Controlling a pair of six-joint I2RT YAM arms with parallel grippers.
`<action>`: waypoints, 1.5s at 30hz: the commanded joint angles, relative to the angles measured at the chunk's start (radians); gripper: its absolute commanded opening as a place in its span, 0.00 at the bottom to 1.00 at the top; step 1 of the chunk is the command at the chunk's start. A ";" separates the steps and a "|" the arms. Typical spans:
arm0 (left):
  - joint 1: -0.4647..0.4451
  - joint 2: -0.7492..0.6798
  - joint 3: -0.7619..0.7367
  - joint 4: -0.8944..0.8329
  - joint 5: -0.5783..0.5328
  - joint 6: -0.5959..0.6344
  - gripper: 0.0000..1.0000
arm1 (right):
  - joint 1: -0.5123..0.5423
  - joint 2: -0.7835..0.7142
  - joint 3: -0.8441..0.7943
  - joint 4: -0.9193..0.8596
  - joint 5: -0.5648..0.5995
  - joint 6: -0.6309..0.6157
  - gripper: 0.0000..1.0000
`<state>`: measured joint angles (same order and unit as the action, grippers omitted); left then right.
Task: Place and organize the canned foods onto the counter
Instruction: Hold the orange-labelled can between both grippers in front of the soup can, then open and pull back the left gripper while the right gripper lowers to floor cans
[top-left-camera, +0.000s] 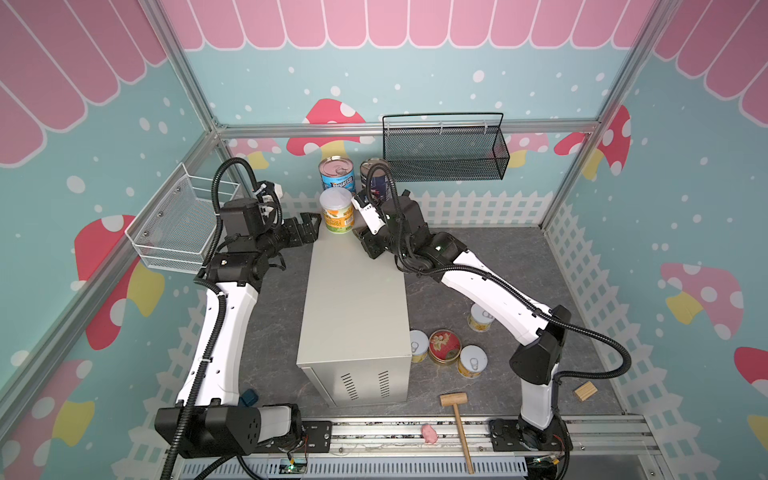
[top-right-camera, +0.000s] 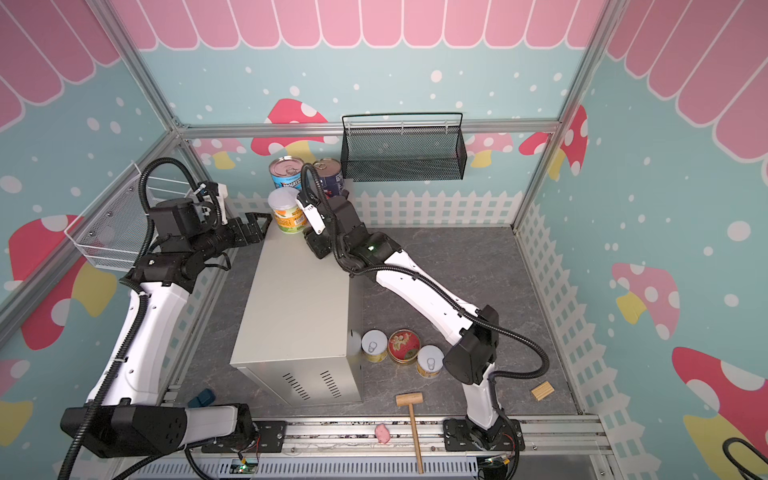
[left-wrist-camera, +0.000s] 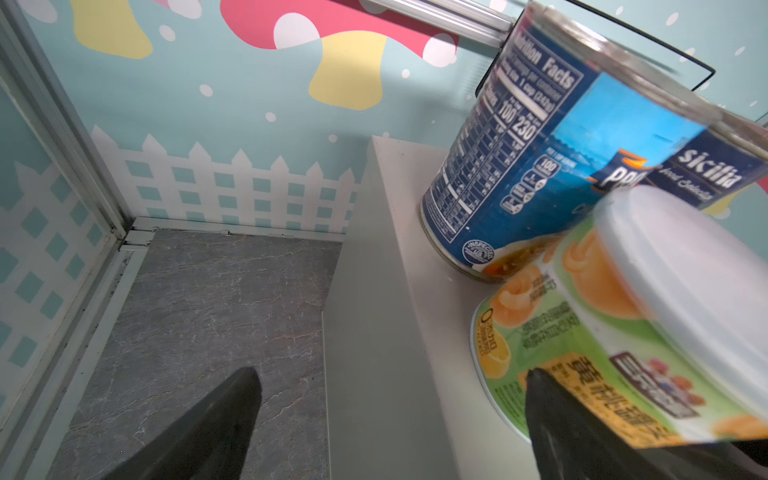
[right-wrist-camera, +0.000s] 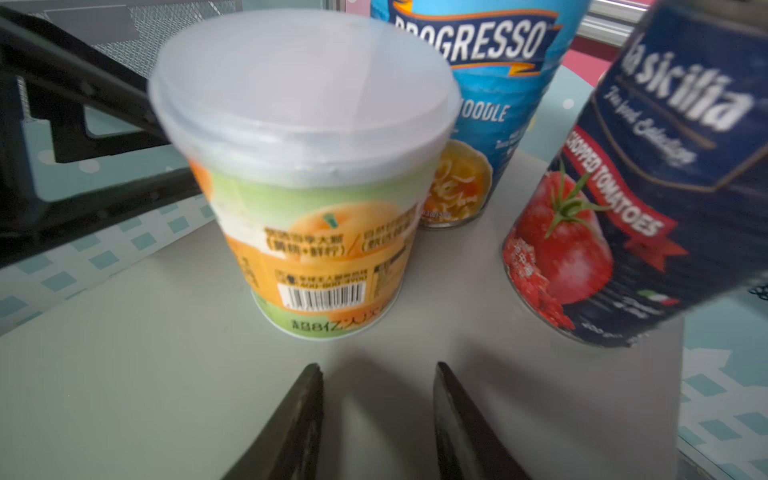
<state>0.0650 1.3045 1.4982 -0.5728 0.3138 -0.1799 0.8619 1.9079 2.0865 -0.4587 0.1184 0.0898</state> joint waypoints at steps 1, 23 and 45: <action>0.004 -0.063 -0.013 -0.036 -0.052 -0.018 1.00 | -0.004 -0.111 -0.076 -0.014 0.017 0.006 0.52; -0.524 -0.436 -0.073 -0.392 0.008 0.215 1.00 | -0.006 -0.741 -0.728 -0.160 0.220 0.179 0.98; -0.869 -0.394 -0.099 -0.397 -0.057 0.290 1.00 | -0.484 -0.757 -1.301 -0.039 0.107 0.492 1.00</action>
<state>-0.7975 0.9188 1.4204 -0.9890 0.2634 0.0727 0.3916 1.1400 0.8112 -0.5476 0.2161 0.5339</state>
